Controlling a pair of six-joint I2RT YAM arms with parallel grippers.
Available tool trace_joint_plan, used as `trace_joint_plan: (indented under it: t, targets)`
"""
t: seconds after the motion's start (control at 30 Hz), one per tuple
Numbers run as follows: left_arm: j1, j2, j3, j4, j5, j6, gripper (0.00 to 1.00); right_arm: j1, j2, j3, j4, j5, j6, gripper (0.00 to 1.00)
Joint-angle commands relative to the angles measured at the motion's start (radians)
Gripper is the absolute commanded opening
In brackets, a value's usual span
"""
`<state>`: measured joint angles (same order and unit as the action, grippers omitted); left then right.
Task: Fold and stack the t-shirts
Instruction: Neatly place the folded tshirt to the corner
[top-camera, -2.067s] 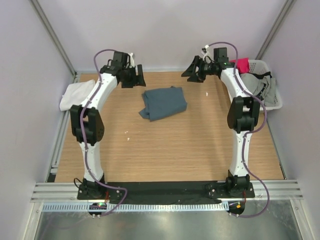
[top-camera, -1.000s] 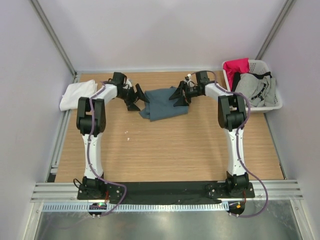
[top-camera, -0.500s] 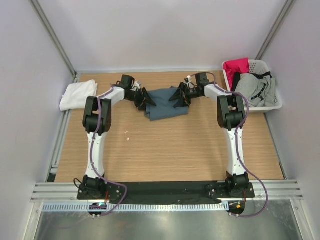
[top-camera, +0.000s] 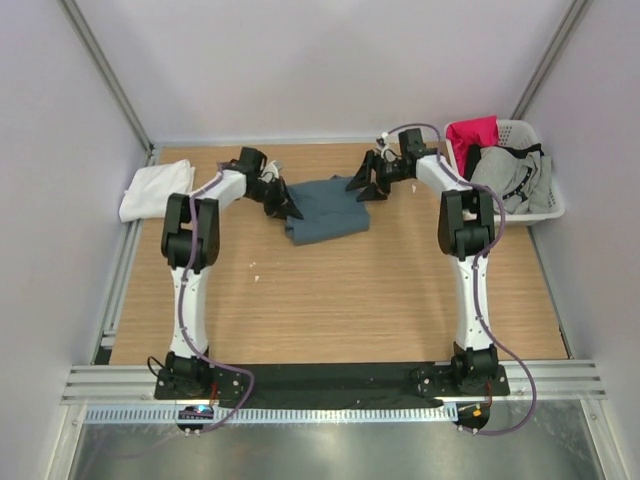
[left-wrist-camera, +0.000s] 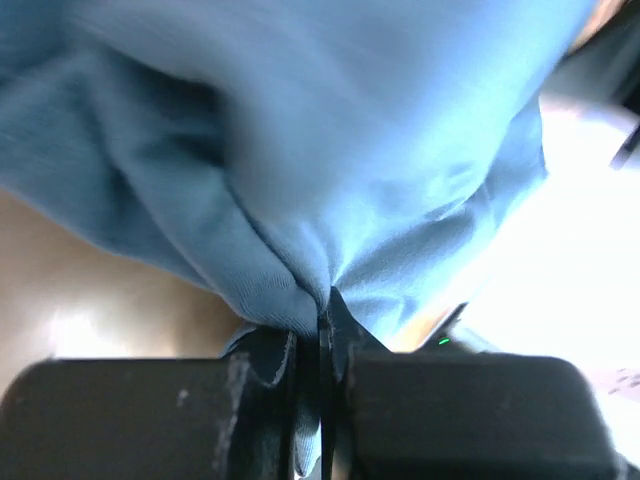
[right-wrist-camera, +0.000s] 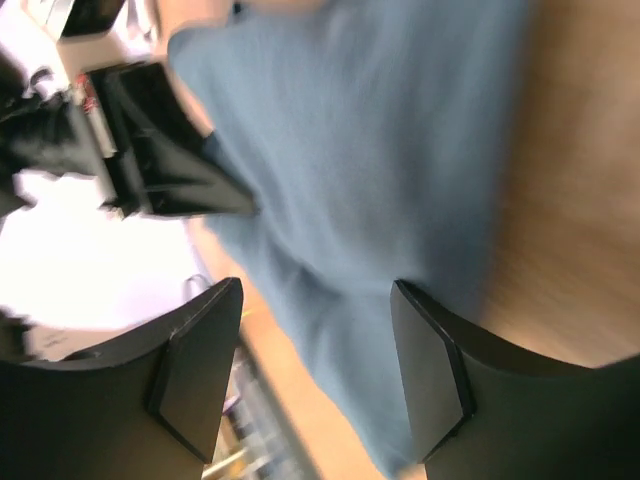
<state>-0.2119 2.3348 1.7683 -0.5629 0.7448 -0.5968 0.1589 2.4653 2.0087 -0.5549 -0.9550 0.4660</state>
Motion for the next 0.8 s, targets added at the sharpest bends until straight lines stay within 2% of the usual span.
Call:
trace_joint_plan:
  t: [0.0, 0.1, 0.27, 0.33, 0.47, 0.53, 0.57, 0.77]
  targets:
    - [0.061, -0.167, 0.057, -0.178, -0.055, 0.198, 0.0, -0.062, -0.132, 0.139, -0.158, 0.178, -0.269, 0.67]
    - [0.138, -0.224, 0.063, -0.277, -0.105, 0.323, 0.0, -0.096, -0.178, 0.151, -0.198, 0.24, -0.351, 0.68]
    - [0.298, -0.235, 0.161, -0.465, -0.223, 0.564, 0.0, -0.147, -0.212, 0.098, -0.195, 0.234, -0.337, 0.68]
    - [0.348, -0.239, 0.192, -0.492, -0.266, 0.592, 0.0, -0.174, -0.223, 0.09, -0.192, 0.228, -0.336, 0.68]
    - [0.402, -0.253, 0.242, -0.534, -0.367, 0.722, 0.0, -0.176, -0.246, 0.085, -0.185, 0.207, -0.314, 0.68]
    - [0.416, -0.22, 0.308, -0.624, -0.407, 0.762, 0.0, -0.176, -0.259, 0.082, -0.18, 0.2, -0.308, 0.68]
    - [0.422, -0.206, 0.363, -0.649, -0.413, 0.773, 0.0, -0.176, -0.264, 0.073, -0.178, 0.199, -0.308, 0.68]
    - [0.436, -0.235, 0.407, -0.664, -0.473, 0.799, 0.0, -0.176, -0.307, 0.028, -0.165, 0.187, -0.297, 0.68]
